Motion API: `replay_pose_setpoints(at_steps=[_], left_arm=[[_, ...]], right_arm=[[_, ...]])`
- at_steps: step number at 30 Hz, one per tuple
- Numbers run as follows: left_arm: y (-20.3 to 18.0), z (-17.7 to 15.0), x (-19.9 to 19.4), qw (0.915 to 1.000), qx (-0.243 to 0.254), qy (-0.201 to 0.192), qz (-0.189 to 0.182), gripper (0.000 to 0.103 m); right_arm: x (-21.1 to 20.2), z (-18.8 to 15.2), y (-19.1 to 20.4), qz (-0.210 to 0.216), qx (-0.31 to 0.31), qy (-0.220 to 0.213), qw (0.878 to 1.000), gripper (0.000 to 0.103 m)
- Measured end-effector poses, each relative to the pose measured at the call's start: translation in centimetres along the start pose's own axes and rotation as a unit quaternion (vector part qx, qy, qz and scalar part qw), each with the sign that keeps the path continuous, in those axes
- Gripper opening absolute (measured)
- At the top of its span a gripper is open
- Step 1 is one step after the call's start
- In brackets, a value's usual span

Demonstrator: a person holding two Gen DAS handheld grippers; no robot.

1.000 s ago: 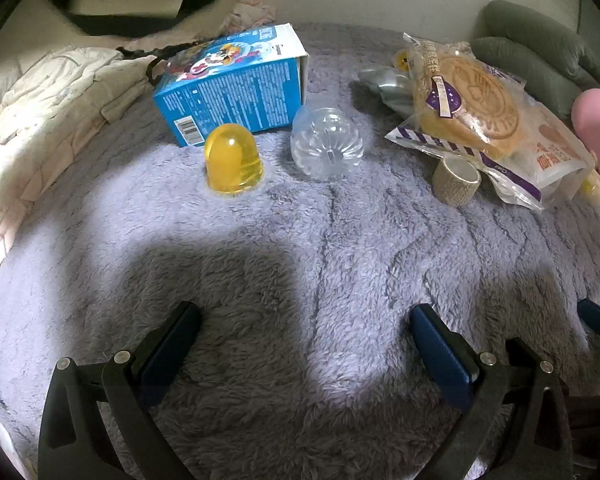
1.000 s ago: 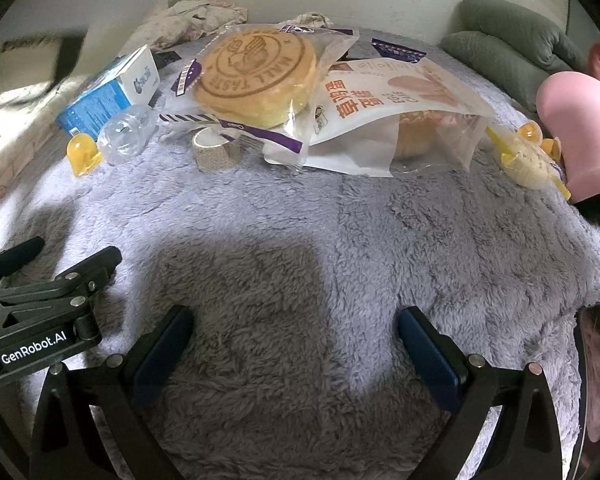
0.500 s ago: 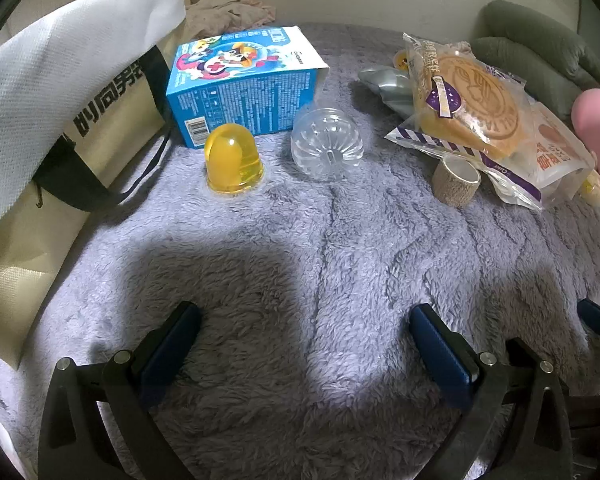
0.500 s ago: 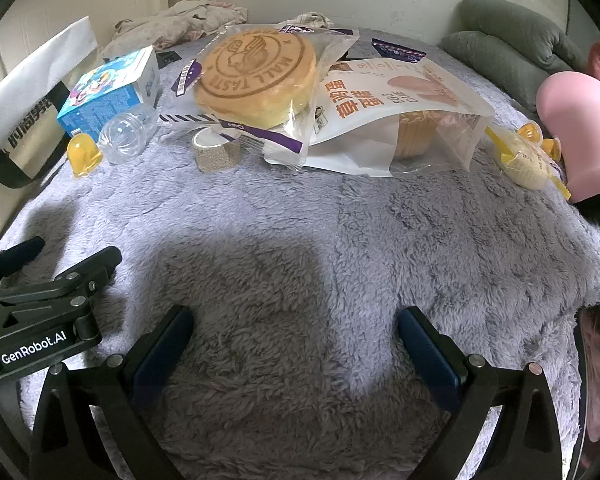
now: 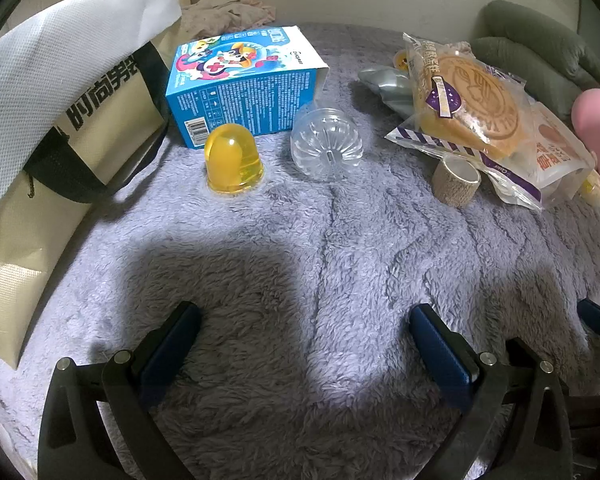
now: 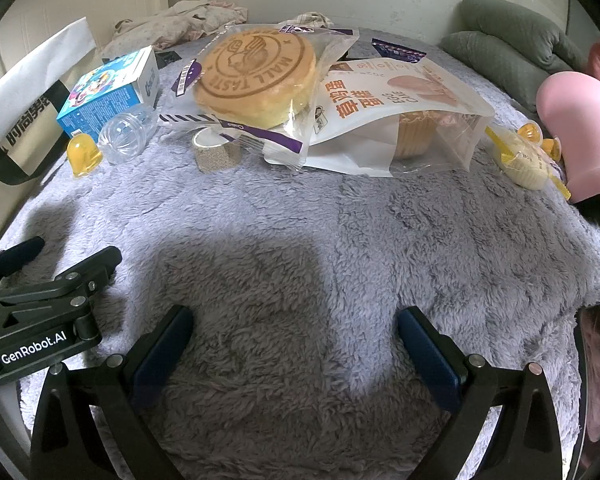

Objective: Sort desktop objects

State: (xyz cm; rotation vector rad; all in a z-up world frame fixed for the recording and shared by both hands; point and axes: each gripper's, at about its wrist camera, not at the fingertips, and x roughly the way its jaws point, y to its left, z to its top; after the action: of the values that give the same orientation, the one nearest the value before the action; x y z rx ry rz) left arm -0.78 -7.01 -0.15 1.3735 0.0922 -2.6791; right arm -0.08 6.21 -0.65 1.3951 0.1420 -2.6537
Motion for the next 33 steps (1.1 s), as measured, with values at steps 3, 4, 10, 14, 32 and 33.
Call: replay_pose_setpoints(at_steps=[3, 4, 10, 14, 32, 33], left_arm=[[0.0, -0.1, 0.0, 1.0000, 0.000, 0.000, 0.000, 0.103], [0.0, -0.1, 0.0, 1.0000, 0.000, 0.000, 0.000, 0.103], [0.0, -0.1, 0.0, 1.0000, 0.000, 0.000, 0.000, 0.103], [0.0, 0.0, 0.0, 1.0000, 0.000, 0.000, 0.000, 0.103], [-0.2, -1.1, 0.0, 1.0000, -0.003, -0.001, 0.002, 0.103], [-0.1, -1.2, 0.1, 1.0000, -0.005, -0.001, 0.000, 0.103]], right_arm=[[-0.1, 0.0, 0.0, 0.000, 0.000, 0.000, 1.000, 0.103], [-0.1, 0.0, 0.0, 0.000, 0.000, 0.000, 1.000, 0.103], [-0.1, 0.0, 0.0, 0.000, 0.000, 0.000, 1.000, 0.103], [0.0, 0.0, 0.0, 0.000, 0.000, 0.000, 1.000, 0.103], [-0.5, -0.3, 0.0, 0.000, 0.000, 0.004, 1.000, 0.103], [-0.6, -0.4, 0.0, 0.001, -0.001, 0.010, 1.000, 0.103]])
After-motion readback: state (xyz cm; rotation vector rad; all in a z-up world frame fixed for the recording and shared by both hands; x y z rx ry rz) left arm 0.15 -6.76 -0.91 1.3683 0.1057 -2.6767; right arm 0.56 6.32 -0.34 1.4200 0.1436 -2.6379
